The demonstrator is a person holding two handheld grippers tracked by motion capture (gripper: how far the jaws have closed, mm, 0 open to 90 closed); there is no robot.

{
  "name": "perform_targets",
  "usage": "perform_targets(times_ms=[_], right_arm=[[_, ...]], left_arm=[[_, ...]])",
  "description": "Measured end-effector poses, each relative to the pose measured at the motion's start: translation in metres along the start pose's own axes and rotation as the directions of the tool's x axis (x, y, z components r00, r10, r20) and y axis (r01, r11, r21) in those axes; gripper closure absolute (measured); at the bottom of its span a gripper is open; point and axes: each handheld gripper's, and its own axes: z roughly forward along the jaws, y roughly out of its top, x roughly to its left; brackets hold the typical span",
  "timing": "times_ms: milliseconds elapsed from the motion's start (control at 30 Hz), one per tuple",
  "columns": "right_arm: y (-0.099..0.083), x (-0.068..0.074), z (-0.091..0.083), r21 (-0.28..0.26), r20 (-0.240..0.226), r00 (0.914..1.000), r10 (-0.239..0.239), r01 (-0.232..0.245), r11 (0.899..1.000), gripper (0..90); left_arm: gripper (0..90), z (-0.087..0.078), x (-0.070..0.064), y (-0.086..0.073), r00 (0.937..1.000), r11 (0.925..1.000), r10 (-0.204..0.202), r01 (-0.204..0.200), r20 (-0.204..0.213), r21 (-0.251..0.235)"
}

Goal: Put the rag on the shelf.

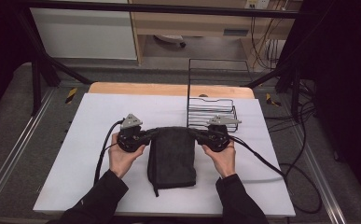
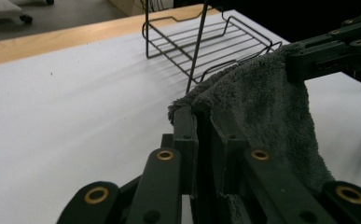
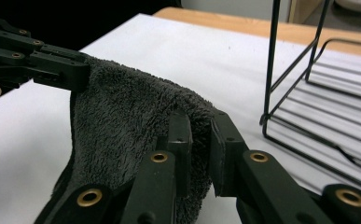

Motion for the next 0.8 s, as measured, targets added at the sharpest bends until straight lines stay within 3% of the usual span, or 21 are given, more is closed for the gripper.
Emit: perform_targets(times_ms=[300, 567, 800], right_arm=[[0.013, 0.009, -0.017, -0.073, 0.007, 0.9987, -0.050, 0.050, 0.996, 81.3], [0.021, 0.018, -0.030, -0.126, 0.036, 0.9945, -0.099, 0.102, 0.987, 81.5], [0.027, 0.024, -0.039, -0.158, 0.052, 0.9907, -0.126, 0.133, 0.978, 81.6]], left_arm=[[81.7, -0.017, -0.010, 0.012, 0.9996, 0.9972, 0.029, -0.028, 0.004, -0.069], [81.8, -0.029, -0.019, 0.018, 0.9982, 0.9903, 0.059, -0.060, -0.005, -0.126], [81.9, -0.036, -0.022, 0.022, 0.9980, 0.9845, 0.063, -0.064, -0.009, -0.163]])
